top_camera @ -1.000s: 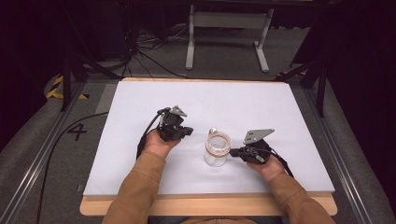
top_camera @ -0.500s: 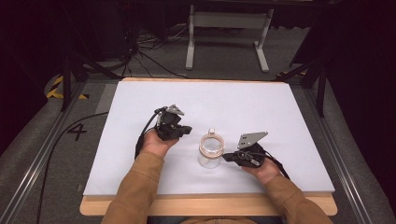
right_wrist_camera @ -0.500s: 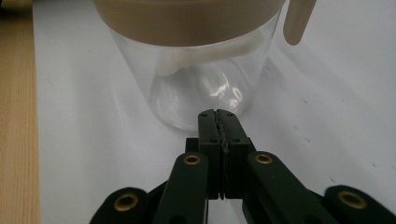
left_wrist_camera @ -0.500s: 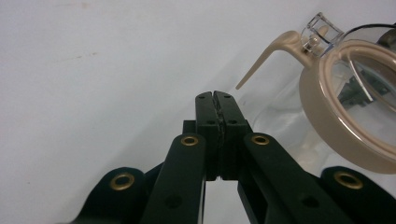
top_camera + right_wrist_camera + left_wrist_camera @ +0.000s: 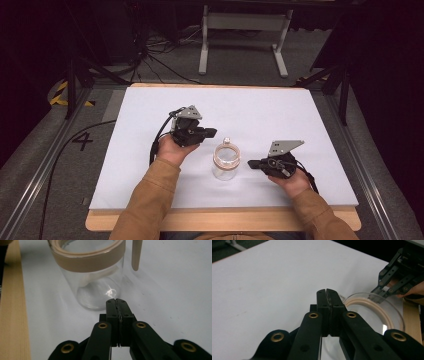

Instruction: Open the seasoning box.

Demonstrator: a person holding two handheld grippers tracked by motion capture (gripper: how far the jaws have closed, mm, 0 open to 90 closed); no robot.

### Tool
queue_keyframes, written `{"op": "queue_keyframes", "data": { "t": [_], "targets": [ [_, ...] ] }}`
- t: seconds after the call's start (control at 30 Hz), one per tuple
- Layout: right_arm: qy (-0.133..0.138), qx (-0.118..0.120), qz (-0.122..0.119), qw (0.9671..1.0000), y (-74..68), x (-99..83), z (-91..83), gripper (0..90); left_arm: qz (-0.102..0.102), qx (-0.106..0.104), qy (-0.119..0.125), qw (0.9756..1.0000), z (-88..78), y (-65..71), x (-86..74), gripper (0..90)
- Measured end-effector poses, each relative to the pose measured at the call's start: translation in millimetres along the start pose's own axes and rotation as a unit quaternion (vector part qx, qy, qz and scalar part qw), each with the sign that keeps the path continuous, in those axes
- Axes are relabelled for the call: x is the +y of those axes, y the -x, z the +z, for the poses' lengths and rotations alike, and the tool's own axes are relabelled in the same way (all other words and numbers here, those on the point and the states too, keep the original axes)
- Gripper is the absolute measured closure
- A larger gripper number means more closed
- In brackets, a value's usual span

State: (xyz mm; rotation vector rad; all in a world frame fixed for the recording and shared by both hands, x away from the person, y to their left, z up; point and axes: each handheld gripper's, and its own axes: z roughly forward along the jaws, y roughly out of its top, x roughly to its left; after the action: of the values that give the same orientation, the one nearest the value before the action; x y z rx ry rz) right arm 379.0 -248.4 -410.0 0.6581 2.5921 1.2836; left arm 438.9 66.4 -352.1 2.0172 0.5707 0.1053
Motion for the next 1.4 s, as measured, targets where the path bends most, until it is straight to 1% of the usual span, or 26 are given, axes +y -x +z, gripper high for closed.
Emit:
{"op": "queue_keyframes", "data": {
  "t": [0.07,0.1,0.13,0.2,0.27,0.33,0.37,0.5,0.6,0.67,0.7,0.73,0.77,0.87,0.9,1.0,1.1,1.2,1.33,1.4],
  "targets": [
    [0.01,0.008,0.004,0.9999,-3.7,0.8,-2.4,89.2,0.007,-0.004,0.004,1.0,4.2,2.3,1.9,89.5],
    [0.012,0.01,0.004,0.9999,-5.5,1.2,-3.4,89.2,0.011,-0.005,0.0,0.9999,6.2,2.9,2.9,89.5],
    [0.015,0.011,0.005,0.9998,-7.4,1.4,-4.0,89.2,0.011,-0.006,-0.003,0.9999,9.0,3.4,3.6,89.6],
    [0.015,0.016,0.004,0.9998,-10.7,1.3,-5.9,89.2,0.013,0.001,-0.01,0.9999,14.4,3.9,4.5,89.5],
    [0.015,0.015,0.002,0.9998,-12.8,0.9,-6.8,89.3,0.016,-0.003,-0.018,0.9997,18.0,4.4,5.3,89.6],
    [0.015,0.016,0.005,0.9997,-14.2,0.3,-7.6,89.2,0.017,-0.004,-0.017,0.9997,20.6,5.3,5.5,89.6],
    [0.017,0.017,0.006,0.9997,-14.5,-0.3,-7.8,89.2,0.025,-0.006,-0.026,0.9993,23.9,6.0,6.4,89.6],
    [0.014,0.021,0.009,0.9996,-15.1,-1.3,-8.1,89.2,0.029,-0.007,-0.033,0.999,28.3,6.1,6.5,89.6],
    [0.016,0.025,0.011,0.9995,-15.8,-1.1,-7.5,89.2,0.027,-0.004,-0.03,0.9992,30.4,6.1,5.9,89.6],
    [0.016,0.03,0.012,0.9994,-16.9,-0.7,-6.1,89.2,0.026,-0.003,-0.021,0.9994,32.0,7.3,5.5,89.6],
    [0.016,0.031,0.008,0.9994,-17.4,-0.5,-5.3,89.2,0.038,0.001,-0.017,0.9991,32.9,8.0,5.6,89.6],
    [0.015,0.032,0.007,0.9994,-18.3,-0.1,-4.3,89.2,0.043,0.004,-0.018,0.9989,33.4,8.4,5.7,89.6],
    [0.015,0.034,0.007,0.9993,-19.2,0.3,-3.9,89.2,0.044,0.002,-0.018,0.9989,34.2,8.5,5.7,89.6],
    [0.015,0.035,0.005,0.9992,-20.7,1.0,-3.3,89.1,0.045,0.002,-0.02,0.9988,35.4,7.8,5.2,89.7],
    [0.015,0.036,0.005,0.9992,-21.3,1.3,-3.2,89.2,0.039,-0.002,-0.018,0.9991,36.5,7.4,4.6,89.7],
    [0.018,0.038,0.005,0.9991,-22.7,2.4,-2.9,89.2,0.034,-0.005,-0.019,0.9992,36.2,6.0,4.4,89.6],
    [0.03,0.053,0.014,0.998,-23.6,4.3,-3.4,89.2,0.032,-0.009,-0.016,0.9993,36.4,4.9,3.7,89.6],
    [0.039,0.058,0.013,0.9975,-26.7,8.3,-3.4,89.2,0.03,-0.01,-0.017,0.9994,36.2,4.1,3.6,89.7],
    [0.041,0.059,0.009,0.9974,-29.9,11.5,-2.6,89.2,0.031,-0.01,-0.016,0.9993,36.3,3.6,3.4,89.7],
    [0.047,0.066,0.012,0.9966,-31.5,14.0,-1.1,89.3,0.026,-0.007,-0.012,0.9996,37.2,4.0,3.0,89.7]
  ]
}}
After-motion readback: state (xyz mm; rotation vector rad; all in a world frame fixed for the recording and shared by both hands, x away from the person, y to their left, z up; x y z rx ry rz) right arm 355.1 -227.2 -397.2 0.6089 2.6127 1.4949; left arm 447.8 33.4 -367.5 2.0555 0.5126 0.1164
